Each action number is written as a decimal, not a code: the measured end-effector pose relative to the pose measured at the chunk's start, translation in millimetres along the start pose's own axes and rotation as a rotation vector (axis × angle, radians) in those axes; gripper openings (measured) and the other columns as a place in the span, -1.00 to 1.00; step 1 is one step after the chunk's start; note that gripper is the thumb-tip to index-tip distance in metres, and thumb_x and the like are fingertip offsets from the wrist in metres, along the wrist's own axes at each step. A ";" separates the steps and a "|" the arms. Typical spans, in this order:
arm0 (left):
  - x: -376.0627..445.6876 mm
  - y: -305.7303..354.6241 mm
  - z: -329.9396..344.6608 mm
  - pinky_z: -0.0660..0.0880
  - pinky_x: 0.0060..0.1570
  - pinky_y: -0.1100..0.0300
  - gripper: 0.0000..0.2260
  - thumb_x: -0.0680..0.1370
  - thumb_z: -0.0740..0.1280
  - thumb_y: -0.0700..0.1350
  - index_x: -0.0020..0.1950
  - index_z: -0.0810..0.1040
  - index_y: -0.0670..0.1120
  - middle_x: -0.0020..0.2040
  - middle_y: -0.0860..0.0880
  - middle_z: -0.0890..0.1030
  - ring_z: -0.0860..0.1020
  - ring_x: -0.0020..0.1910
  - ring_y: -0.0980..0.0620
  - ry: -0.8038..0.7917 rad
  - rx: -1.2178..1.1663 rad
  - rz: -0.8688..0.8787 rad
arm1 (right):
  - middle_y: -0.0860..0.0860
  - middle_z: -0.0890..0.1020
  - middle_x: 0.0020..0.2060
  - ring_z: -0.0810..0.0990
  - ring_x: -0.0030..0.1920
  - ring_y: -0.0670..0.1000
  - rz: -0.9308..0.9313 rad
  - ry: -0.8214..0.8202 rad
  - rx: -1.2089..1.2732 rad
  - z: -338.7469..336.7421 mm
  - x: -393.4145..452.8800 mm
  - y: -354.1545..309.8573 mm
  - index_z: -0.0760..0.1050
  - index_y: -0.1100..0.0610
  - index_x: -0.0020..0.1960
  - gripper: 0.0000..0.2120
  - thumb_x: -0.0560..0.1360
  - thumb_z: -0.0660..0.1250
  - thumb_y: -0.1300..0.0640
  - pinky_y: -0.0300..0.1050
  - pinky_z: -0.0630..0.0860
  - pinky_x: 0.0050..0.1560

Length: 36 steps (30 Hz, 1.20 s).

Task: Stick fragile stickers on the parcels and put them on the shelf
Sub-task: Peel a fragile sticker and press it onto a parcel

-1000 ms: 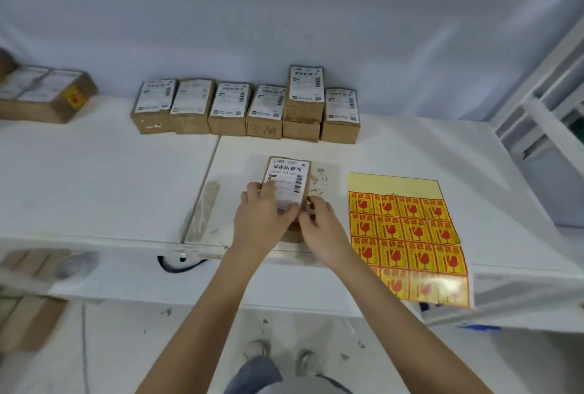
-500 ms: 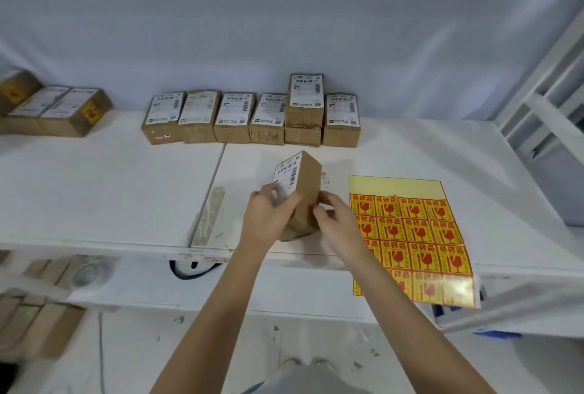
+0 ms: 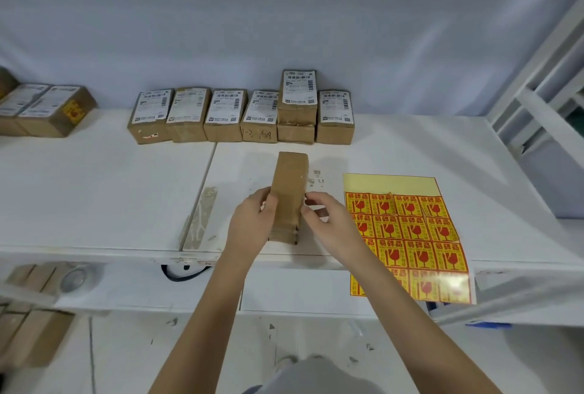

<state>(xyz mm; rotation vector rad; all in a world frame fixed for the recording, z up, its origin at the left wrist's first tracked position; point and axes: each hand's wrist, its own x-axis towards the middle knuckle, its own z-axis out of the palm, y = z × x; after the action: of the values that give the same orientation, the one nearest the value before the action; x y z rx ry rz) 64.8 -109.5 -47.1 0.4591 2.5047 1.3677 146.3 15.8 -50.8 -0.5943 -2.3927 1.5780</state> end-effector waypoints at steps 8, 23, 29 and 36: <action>-7.0 24.5 15.3 0.49 0.05 -0.01 -0.70 0.46 0.14 -0.19 0.05 0.59 -0.20 0.10 -0.20 0.57 0.51 0.16 -0.20 0.443 0.489 0.574 | 0.01 0.57 0.08 0.52 -0.09 -0.16 0.038 0.149 -0.117 -39.9 1.7 24.3 0.51 0.17 0.16 -0.79 0.55 0.24 0.23 -0.39 0.41 -0.11; -2.4 31.3 145.6 -0.14 0.48 0.08 -0.44 0.62 0.08 0.03 0.53 0.03 -0.21 0.55 -0.13 0.04 -0.06 0.54 -0.06 -0.321 0.736 0.569 | 0.10 0.54 0.16 0.57 0.06 0.10 0.285 0.389 -0.580 -112.9 9.3 82.6 0.48 0.17 0.22 -0.65 0.52 0.29 0.00 -0.14 0.44 -0.11; 2.5 19.7 156.6 -0.30 0.44 0.13 -0.24 0.45 -0.34 0.24 0.55 -0.07 -0.18 0.56 -0.10 -0.04 -0.13 0.54 -0.01 -0.313 0.754 0.557 | 0.02 0.63 0.03 0.60 -0.02 0.02 0.285 0.375 -0.639 -111.8 19.2 87.3 0.56 0.11 0.13 -0.67 0.52 0.27 -0.09 -0.20 0.45 -0.23; 4.2 16.5 158.8 -0.32 0.43 0.12 -0.24 0.45 -0.35 0.24 0.54 -0.07 -0.17 0.56 -0.10 -0.04 -0.13 0.54 -0.01 -0.296 0.744 0.552 | 0.00 0.66 -0.05 0.61 -0.02 0.01 0.282 0.365 -0.556 -113.7 23.1 85.5 0.61 0.12 0.08 -0.77 0.53 0.29 0.02 -0.20 0.43 -0.18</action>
<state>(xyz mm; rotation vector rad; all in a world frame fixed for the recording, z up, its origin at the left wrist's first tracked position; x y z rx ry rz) 121.2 22.5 -117.3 1.4572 2.6408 0.3596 188.3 149.6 -84.2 -1.2471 -2.5160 0.7586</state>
